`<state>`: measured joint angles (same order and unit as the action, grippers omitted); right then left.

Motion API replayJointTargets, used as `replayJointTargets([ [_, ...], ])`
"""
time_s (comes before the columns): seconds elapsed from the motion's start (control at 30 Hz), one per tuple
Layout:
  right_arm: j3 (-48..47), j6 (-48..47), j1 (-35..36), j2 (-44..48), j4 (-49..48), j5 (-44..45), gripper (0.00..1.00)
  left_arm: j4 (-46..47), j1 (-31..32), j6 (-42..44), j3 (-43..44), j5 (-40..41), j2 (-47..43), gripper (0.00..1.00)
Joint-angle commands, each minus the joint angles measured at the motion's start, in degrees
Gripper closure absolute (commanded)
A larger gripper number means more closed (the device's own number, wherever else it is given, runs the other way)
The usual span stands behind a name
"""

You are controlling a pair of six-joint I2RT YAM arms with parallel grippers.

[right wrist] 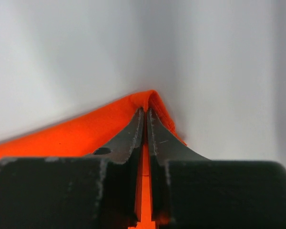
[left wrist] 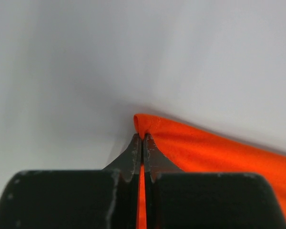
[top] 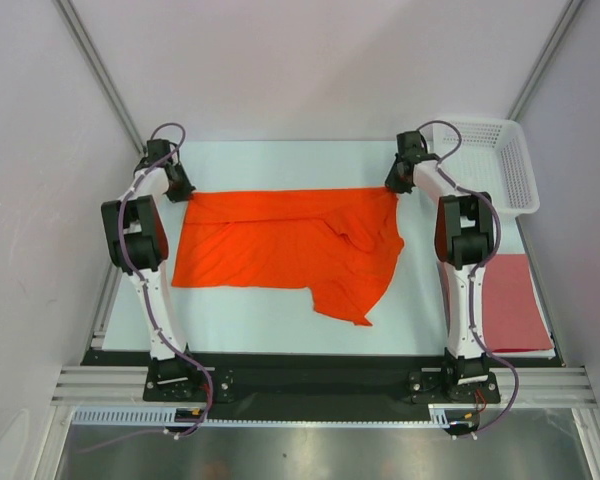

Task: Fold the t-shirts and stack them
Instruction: Fold the tshirt

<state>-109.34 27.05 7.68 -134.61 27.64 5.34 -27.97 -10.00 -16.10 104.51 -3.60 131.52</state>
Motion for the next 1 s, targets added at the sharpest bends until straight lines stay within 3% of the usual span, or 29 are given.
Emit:
replayJointTargets([
  [0.0, -8.4, 2.0, -0.2, -3.7, 1.3, 0.4, 0.91, 1.9, -1.6, -1.8, 3.5, 2.8, 0.5, 0.97],
  [0.07, -13.8, 1.5, 0.1, -5.0, 4.0, 0.5, 0.83, 1.0, -1.5, -2.1, 3.3, 3.5, -0.7, 0.85],
  [0.1, -15.6, 1.3, 0.1, -5.5, 7.0, 0.8, 0.76, 0.5, -1.6, -1.9, 3.2, 5.2, -1.4, 0.73],
  [0.23, -21.6, -0.1, 0.1, -3.7, 15.8, 3.9, 0.52, -1.9, -1.5, -1.4, 0.7, 11.3, -7.1, 0.47],
  [0.3, -20.0, -1.3, 0.1, -1.0, 17.8, 4.8, 0.43, -3.4, -1.6, -1.2, -0.7, 15.5, -11.4, 0.45],
  [0.47, -11.2, -3.4, 0.5, 10.9, 20.6, 6.1, 0.37, -4.3, -0.2, -3.7, -11.0, 16.5, -25.4, 0.44],
  [0.57, 1.3, -3.8, 1.5, 19.6, 18.3, 1.7, 0.35, -2.2, 2.3, -6.5, -19.8, 10.5, -32.1, 0.48],
  [0.67, 15.8, -3.6, 3.7, 28.8, 11.8, -6.4, 0.36, 1.8, 6.8, -11.2, -29.3, -1.2, -42.1, 0.52],
  [0.73, 23.3, -3.7, 4.8, 32.6, 8.2, -9.5, 0.38, 5.7, 9.5, -13.5, -35.1, -5.7, -44.5, 0.52],
  [0.87, 38.8, -2.0, 6.3, 38.9, 1.6, -16.0, 0.48, 15.5, 21.6, -18.9, -43.6, -13.4, -47.1, 0.52],
  [0.97, 42.8, 0.0, 6.4, 39.8, -2.5, -20.2, 0.52, 25.4, 27.6, -26.1, -49.2, -17.5, -45.8, 0.54],
])
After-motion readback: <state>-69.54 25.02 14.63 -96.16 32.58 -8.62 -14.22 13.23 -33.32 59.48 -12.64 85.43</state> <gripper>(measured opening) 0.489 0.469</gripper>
